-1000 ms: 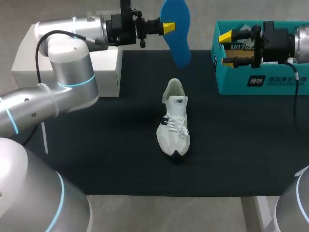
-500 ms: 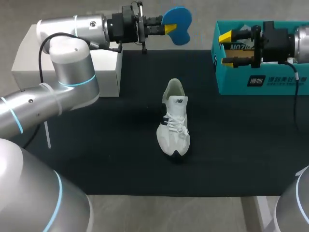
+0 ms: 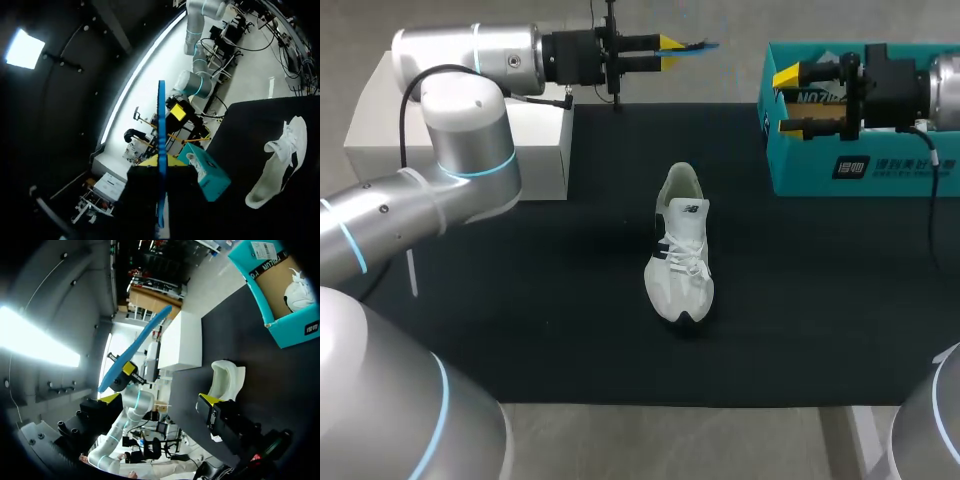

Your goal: Take the shoe out of the shoebox, open the shoe tongue, remove and reinsert the insole, then place the shoe into the shoebox

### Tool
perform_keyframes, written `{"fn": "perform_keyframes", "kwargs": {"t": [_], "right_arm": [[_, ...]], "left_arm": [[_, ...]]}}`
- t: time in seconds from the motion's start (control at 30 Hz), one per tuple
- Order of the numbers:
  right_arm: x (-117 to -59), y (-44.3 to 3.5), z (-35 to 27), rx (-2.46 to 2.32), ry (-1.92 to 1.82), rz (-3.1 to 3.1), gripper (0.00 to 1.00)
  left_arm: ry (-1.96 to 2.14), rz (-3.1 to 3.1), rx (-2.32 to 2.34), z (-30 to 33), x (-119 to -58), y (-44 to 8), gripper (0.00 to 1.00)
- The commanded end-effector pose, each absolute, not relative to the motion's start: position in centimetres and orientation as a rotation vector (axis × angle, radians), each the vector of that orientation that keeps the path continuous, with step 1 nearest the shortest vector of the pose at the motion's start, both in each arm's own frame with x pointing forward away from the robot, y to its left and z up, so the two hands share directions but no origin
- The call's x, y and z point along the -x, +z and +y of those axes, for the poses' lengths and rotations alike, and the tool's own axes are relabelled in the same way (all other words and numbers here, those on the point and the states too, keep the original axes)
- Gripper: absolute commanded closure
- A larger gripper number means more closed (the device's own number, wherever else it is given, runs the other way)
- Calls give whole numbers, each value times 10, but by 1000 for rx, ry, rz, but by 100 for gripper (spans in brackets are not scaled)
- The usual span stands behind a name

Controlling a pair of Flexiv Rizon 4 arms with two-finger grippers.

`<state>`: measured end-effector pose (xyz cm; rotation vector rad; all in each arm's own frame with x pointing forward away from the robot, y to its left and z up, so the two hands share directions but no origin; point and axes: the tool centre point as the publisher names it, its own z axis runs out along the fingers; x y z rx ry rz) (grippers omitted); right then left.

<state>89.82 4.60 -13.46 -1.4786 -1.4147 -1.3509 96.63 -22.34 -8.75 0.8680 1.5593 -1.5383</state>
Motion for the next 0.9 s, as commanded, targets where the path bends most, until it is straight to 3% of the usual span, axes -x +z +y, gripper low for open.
{"fn": "perform_keyframes", "kwargs": {"t": [0.03, 0.9], "right_arm": [[-899, -135, 47, 1480, -1351, -1415, 0], [-904, -131, 46, 1477, -1359, -1426, 0]], "left_arm": [[-1126, 1239, -1167, -224, -966, -88, 100], [-1171, 1254, -1139, -237, -957, -124, 100]]}}
